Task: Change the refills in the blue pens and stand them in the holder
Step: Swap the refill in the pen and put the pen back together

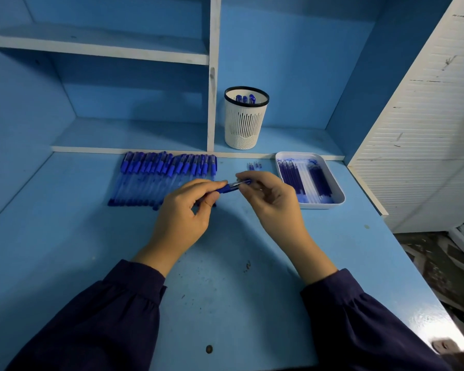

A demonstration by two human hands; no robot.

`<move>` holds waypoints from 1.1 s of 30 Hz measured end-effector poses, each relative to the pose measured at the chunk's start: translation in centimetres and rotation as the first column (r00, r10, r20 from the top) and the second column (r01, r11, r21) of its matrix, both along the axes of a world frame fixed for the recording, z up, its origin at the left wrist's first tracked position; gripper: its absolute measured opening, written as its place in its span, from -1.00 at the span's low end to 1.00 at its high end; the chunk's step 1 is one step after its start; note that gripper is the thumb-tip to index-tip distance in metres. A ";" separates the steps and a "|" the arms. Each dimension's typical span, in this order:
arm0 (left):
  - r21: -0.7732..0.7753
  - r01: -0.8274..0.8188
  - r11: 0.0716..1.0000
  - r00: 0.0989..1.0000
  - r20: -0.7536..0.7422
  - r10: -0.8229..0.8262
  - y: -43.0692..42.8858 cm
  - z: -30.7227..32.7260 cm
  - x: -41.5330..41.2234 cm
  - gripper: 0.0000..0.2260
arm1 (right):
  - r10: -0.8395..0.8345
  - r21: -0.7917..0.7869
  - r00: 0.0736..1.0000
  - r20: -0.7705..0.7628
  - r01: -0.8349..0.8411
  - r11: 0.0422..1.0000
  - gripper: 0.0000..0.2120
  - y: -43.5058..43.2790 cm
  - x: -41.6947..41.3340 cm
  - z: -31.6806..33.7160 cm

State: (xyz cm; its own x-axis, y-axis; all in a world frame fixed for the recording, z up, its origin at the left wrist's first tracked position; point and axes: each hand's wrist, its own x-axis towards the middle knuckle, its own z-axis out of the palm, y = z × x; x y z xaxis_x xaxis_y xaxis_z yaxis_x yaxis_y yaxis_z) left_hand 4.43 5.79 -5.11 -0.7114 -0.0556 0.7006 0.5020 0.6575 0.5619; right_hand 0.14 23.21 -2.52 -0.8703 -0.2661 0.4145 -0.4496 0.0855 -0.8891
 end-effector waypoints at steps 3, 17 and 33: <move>-0.014 -0.005 1.000 1.000 0.008 0.005 0.1 0.2 -0.1 -0.79 | -0.022 -0.045 1.000 -0.009 0.021 0.999 -0.81 -0.1 0.1 0.1; -0.455 -0.151 0.878 0.840 0.409 0.357 -3.9 0.7 -4.5 -0.41 | -0.485 -0.323 0.781 -0.394 0.376 0.869 -0.87 1.7 -3.3 8.6; -0.542 -0.130 0.830 0.791 0.448 0.416 -3.7 0.6 -4.6 -0.55 | -0.316 0.245 0.787 -0.529 0.499 0.832 -0.91 -2.6 -16.8 8.9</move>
